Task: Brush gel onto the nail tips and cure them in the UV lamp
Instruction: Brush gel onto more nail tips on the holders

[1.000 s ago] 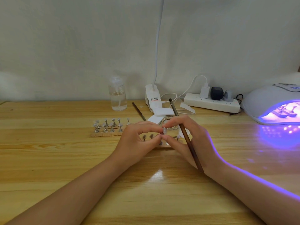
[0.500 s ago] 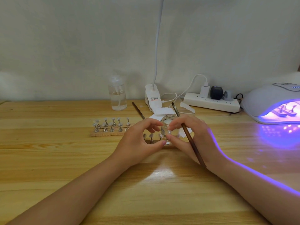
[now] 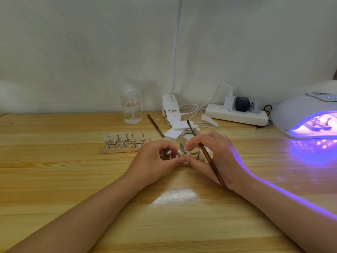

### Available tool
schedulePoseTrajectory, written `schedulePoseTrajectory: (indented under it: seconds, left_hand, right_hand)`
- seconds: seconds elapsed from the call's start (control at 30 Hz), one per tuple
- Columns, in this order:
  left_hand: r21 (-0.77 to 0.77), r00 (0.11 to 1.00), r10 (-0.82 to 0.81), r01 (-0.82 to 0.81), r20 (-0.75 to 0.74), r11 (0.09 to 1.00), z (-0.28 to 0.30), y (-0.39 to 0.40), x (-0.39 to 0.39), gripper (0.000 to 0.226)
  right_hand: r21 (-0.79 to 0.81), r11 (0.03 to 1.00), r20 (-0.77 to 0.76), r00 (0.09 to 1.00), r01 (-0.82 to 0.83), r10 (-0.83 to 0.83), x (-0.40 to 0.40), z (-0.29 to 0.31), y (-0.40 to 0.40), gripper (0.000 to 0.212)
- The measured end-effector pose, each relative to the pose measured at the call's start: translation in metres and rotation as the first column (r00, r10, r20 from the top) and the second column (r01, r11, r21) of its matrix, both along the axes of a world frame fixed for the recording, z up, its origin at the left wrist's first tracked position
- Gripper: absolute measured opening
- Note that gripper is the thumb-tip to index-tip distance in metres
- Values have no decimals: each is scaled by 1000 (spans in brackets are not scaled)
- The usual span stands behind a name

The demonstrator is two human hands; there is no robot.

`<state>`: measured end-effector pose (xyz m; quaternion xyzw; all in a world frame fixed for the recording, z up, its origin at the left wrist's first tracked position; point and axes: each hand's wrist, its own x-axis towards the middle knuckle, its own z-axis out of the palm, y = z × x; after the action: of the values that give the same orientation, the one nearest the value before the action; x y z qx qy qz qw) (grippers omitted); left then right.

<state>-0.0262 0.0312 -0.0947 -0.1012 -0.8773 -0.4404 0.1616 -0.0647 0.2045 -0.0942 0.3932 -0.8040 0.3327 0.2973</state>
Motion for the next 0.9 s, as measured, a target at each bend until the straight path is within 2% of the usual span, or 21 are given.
schedulePoseTrajectory:
  seconds: [0.27, 0.37, 0.47, 0.6, 0.73, 0.9]
  left_hand:
    - [-27, 999, -20, 20, -26, 999, 0, 0, 0, 14]
    - [-20, 999, -18, 17, -31, 1000, -1, 0, 0, 11]
    - [-33, 999, -11, 9, -38, 999, -2, 0, 0, 17]
    - [-35, 999, -10, 8, -50, 999, 0, 1, 1, 26]
    - [-48, 998, -14, 11, -54, 999, 0, 1, 2, 26]
    - [-51, 999, -14, 12, -44, 999, 0, 1, 2, 25]
  right_hand:
    - [5, 1000, -40, 999, -24, 24, 2, 2, -1, 27]
    - [-57, 998, -35, 999, -29, 27, 4, 4, -1, 31]
    - [-179, 983, -38, 999, -38, 32, 5, 5, -1, 24]
    - [-325, 945, 81, 995, -27, 56, 6, 9, 0, 14]
    - [-487, 873, 266, 953, 5, 143, 8, 11, 0, 23]
    - [-590, 803, 340, 929, 86, 150, 4, 17, -3, 30]
